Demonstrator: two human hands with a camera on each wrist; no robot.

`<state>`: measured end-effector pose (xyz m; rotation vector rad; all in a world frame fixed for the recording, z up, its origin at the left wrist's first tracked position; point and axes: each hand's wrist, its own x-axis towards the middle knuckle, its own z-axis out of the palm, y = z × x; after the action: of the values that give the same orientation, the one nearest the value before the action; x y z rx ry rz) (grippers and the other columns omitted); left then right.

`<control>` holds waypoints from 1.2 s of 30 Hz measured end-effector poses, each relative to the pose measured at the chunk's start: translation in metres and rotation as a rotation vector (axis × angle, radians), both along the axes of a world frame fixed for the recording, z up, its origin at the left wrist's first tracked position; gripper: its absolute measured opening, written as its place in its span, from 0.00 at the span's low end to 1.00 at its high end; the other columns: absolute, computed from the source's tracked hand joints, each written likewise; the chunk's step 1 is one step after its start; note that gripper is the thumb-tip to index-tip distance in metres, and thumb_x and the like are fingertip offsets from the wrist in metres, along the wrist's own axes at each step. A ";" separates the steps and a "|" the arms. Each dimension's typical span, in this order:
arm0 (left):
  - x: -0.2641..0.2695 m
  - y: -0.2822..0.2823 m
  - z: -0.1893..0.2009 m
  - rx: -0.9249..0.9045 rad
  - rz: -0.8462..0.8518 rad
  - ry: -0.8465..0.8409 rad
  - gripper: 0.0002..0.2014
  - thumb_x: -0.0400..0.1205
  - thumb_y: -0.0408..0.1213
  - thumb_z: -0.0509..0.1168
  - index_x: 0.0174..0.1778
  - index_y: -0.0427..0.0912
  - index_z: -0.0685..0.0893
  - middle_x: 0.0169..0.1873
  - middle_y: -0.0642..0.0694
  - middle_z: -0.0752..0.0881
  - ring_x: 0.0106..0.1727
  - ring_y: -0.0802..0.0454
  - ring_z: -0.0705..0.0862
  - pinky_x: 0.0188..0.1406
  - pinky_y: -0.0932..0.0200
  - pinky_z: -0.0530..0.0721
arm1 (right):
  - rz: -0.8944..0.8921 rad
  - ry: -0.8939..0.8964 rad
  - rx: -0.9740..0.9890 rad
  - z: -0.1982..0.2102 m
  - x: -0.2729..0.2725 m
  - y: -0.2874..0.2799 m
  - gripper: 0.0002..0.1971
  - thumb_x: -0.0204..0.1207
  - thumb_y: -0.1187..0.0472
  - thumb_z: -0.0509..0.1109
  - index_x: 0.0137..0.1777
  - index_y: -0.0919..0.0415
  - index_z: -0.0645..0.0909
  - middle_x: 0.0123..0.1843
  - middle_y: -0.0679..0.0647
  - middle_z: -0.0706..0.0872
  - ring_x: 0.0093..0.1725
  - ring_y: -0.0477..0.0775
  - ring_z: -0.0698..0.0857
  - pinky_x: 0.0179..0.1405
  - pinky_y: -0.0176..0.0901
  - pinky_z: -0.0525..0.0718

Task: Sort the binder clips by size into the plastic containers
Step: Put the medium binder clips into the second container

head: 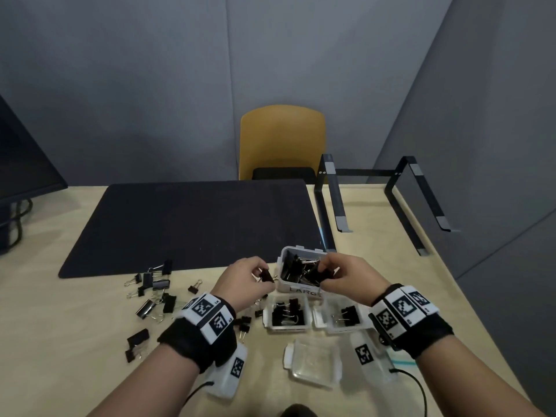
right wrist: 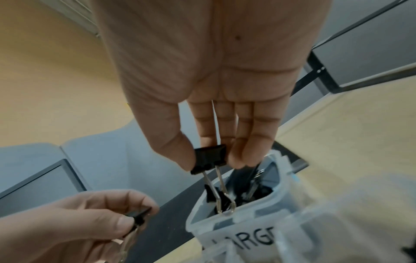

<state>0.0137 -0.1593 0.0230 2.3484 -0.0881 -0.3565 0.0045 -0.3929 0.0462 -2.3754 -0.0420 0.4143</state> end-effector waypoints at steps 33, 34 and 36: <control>-0.041 -0.094 0.001 -0.144 0.059 0.038 0.15 0.71 0.38 0.75 0.50 0.54 0.81 0.39 0.56 0.85 0.40 0.59 0.84 0.44 0.59 0.84 | 0.130 -0.192 -0.172 -0.054 -0.029 -0.069 0.08 0.77 0.59 0.67 0.53 0.56 0.83 0.49 0.46 0.76 0.50 0.43 0.72 0.49 0.30 0.66; -0.041 -0.096 0.002 -0.135 0.046 0.034 0.15 0.71 0.39 0.76 0.50 0.54 0.82 0.39 0.57 0.84 0.40 0.60 0.83 0.43 0.62 0.83 | 0.127 -0.191 -0.177 -0.055 -0.028 -0.071 0.07 0.77 0.59 0.67 0.53 0.56 0.83 0.49 0.46 0.75 0.49 0.44 0.73 0.49 0.30 0.67; -0.042 -0.102 0.003 -0.100 0.011 0.022 0.16 0.71 0.40 0.76 0.52 0.55 0.83 0.42 0.58 0.84 0.41 0.64 0.81 0.37 0.70 0.77 | 0.126 -0.186 -0.179 -0.056 -0.028 -0.074 0.07 0.77 0.59 0.67 0.52 0.56 0.84 0.49 0.46 0.75 0.49 0.44 0.73 0.49 0.31 0.67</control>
<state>-0.0282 -0.2614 0.0261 2.2448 -0.0812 -0.3640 -0.0233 -0.4669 -0.0102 -2.5908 -0.2509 0.2644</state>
